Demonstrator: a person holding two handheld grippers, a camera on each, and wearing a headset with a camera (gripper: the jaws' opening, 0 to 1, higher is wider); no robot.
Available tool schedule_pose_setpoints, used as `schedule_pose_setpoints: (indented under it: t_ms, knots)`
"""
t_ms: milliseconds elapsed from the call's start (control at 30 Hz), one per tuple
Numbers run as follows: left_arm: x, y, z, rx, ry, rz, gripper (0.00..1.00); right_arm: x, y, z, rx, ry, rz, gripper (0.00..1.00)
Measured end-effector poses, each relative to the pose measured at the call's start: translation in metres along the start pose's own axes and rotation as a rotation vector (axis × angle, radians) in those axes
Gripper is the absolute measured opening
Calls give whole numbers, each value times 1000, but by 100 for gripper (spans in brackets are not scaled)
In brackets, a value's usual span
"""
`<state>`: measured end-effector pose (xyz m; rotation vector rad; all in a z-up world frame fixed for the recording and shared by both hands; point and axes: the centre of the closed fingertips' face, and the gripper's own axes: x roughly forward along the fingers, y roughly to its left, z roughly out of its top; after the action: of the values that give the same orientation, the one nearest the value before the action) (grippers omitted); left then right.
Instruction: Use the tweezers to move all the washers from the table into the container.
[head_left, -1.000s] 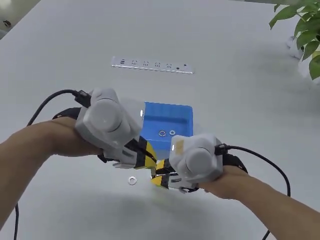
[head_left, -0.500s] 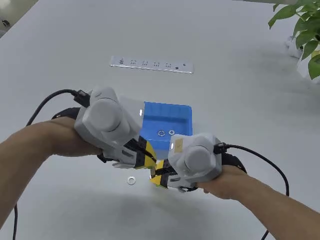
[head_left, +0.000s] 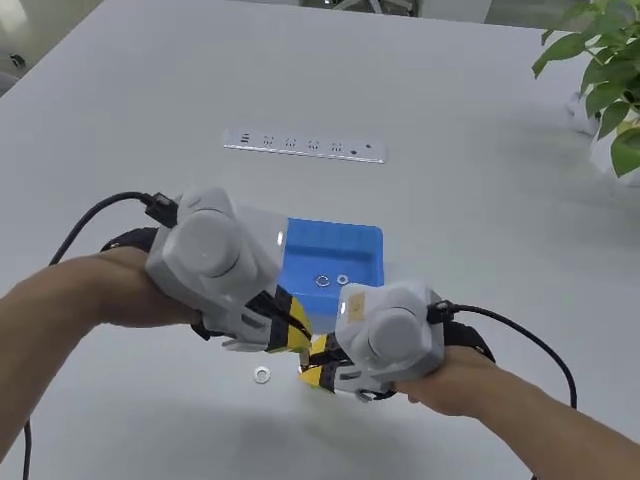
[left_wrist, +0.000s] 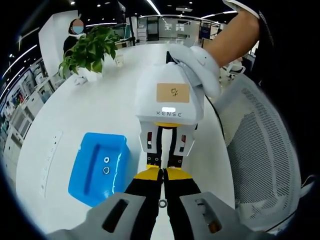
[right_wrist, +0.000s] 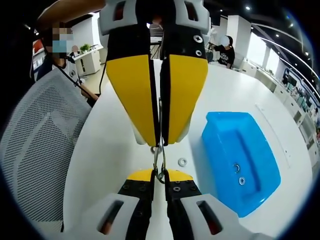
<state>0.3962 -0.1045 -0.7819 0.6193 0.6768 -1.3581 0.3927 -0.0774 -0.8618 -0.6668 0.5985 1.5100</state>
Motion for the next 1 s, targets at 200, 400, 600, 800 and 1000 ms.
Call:
schedule_pose_setpoints:
  t_ms: [200,400,600,800,1000]
  knots:
    - [-7,0,6,-2,-10,9,6,-7,-1,5,-16,6,-5,9]
    - [-15,0,14,5,-14,21,6,-16,-3,13,-31,3,-18,9]
    - [-22,2,20,9,-22,25,6,-22,-5,19,-36,0,-32,9]
    - [-28,6,27,20,-25,29,6,-29,-10,26,-35,-6,-46,9]
    - [-35,13,34,19,-35,30,6,-37,-20,32,-38,-4,-57,9]
